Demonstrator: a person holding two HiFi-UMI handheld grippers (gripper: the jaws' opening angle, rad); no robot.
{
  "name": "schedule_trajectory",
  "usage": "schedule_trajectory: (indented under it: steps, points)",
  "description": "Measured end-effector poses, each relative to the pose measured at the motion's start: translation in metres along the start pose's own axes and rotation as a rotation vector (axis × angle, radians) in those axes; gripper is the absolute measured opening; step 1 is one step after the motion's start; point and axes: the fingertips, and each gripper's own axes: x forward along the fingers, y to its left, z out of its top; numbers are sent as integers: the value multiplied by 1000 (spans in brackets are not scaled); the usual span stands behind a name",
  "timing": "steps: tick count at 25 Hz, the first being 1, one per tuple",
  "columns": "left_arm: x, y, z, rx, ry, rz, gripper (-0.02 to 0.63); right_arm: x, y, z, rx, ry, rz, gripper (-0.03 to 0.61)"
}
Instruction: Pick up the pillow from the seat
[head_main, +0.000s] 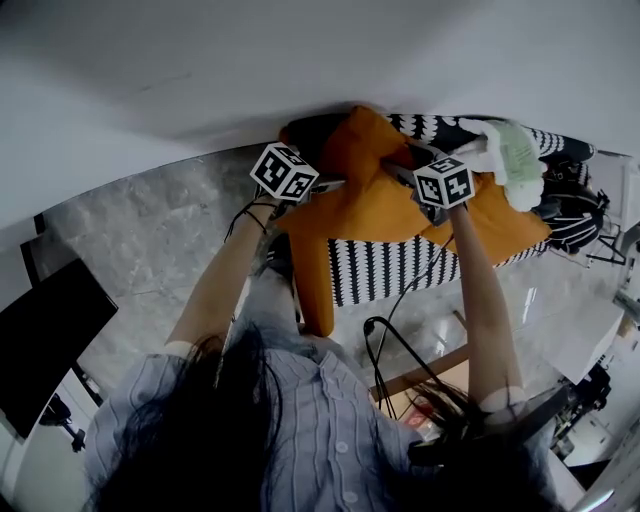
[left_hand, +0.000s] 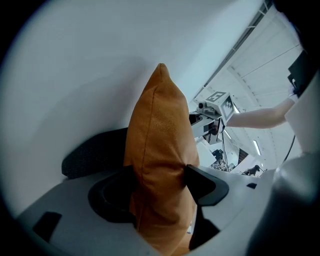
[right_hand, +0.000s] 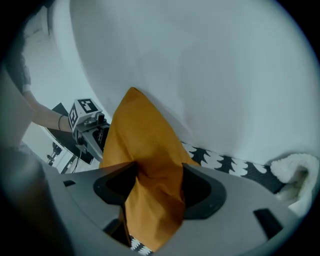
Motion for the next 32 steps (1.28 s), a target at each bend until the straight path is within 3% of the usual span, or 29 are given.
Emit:
schedule_trajectory:
  steps: [5,10,21,32]
  points:
    - [-6,-12,-2,32,30,-12,291,-14,9,-3,7,-9,-35,257]
    - [-16,-34,-3,35,-93,-39,267,-37,26,-9,29,-4,-43,204]
    - [-77,-109,18,154,-232,-122,244,-124,97,-7,35,-237,-120,163]
    - [-134,-182,47,421,-197,-86,236,-189,157,-10,122,-424,-208,150]
